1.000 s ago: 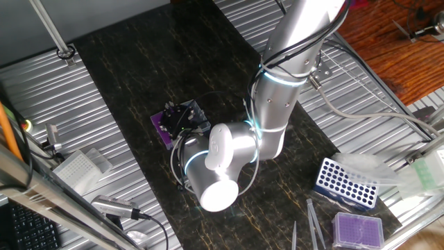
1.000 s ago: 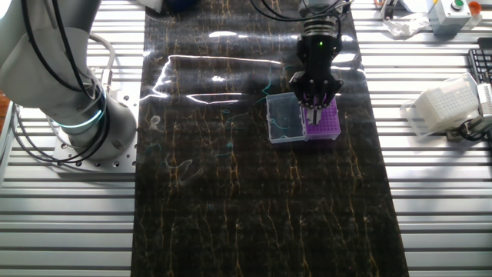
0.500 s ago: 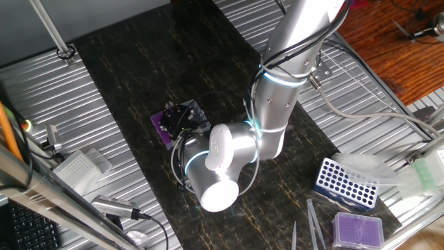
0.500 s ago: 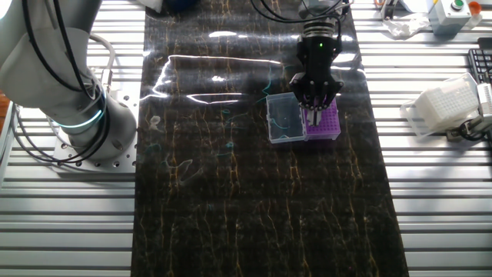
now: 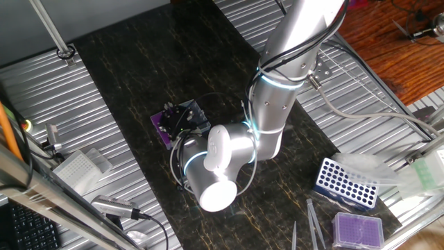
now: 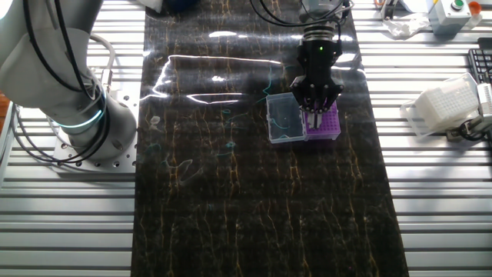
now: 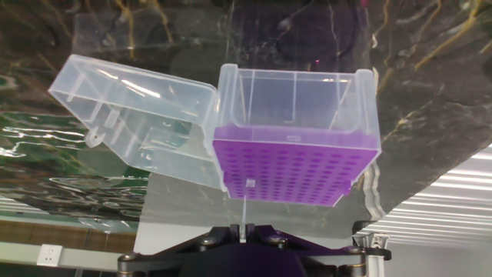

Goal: Insert a small pipette tip into the holder for small pipette tips

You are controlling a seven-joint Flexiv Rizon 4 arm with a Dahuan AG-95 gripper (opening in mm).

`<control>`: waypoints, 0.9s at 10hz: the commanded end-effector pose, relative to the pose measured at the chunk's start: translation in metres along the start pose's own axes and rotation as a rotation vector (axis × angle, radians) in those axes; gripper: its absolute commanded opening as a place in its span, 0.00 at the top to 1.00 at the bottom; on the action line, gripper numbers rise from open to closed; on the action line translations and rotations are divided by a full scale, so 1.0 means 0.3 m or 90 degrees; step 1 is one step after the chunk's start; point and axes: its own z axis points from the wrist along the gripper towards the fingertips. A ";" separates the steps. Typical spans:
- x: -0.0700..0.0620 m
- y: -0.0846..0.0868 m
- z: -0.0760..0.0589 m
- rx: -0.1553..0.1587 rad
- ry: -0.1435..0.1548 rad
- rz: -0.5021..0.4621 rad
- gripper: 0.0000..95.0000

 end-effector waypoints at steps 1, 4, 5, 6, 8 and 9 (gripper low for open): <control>-0.005 0.000 -0.002 -0.002 0.009 -0.004 1.00; 0.012 0.010 -0.011 -0.002 0.002 0.000 1.00; 0.013 0.013 -0.009 -0.001 -0.006 0.006 1.00; 0.013 0.015 -0.008 -0.001 -0.008 0.008 1.00; 0.016 0.016 -0.005 0.001 -0.010 0.008 1.00; 0.017 0.016 -0.002 0.001 -0.013 0.009 1.00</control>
